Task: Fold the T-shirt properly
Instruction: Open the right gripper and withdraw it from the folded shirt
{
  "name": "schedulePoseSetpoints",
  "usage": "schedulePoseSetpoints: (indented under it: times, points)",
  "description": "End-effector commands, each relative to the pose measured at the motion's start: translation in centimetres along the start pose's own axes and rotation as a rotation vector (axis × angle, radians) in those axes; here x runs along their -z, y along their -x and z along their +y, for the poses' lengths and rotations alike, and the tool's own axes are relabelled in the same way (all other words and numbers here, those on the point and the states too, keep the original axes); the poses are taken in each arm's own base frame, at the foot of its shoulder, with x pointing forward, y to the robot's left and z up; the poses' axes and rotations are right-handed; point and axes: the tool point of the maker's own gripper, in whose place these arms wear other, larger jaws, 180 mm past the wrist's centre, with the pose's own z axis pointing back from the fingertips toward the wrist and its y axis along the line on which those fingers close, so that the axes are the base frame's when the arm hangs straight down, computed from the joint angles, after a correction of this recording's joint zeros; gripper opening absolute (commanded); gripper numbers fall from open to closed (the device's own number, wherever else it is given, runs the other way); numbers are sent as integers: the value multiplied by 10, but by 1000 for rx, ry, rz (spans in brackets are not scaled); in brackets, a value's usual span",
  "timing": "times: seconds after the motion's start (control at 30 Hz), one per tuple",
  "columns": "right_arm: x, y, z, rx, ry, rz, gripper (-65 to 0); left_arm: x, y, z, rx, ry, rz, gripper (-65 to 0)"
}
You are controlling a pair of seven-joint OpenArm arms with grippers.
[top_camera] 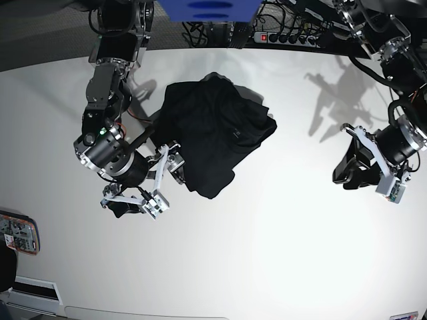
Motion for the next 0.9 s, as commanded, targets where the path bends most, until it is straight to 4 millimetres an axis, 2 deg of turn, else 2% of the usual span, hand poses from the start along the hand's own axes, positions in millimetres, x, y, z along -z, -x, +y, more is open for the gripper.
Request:
schedulePoseSetpoints:
  times: [0.0,0.13,0.57,0.87]
  points:
    - [-4,-16,-4,-1,7,-61,-89,-4,-9,3,24,-9,-21,-482]
    - [-3,-16,-4,-3,5,-56,-89,1,-8,-4,32,17,-12,-482]
    - [-3,-15,-4,1,4,-57,-92,1,-9,-4,34,17,-14,-482]
    - [4,-6,-2,16,-16,-25,-91,1,-9,-4,34,16,-14,-482]
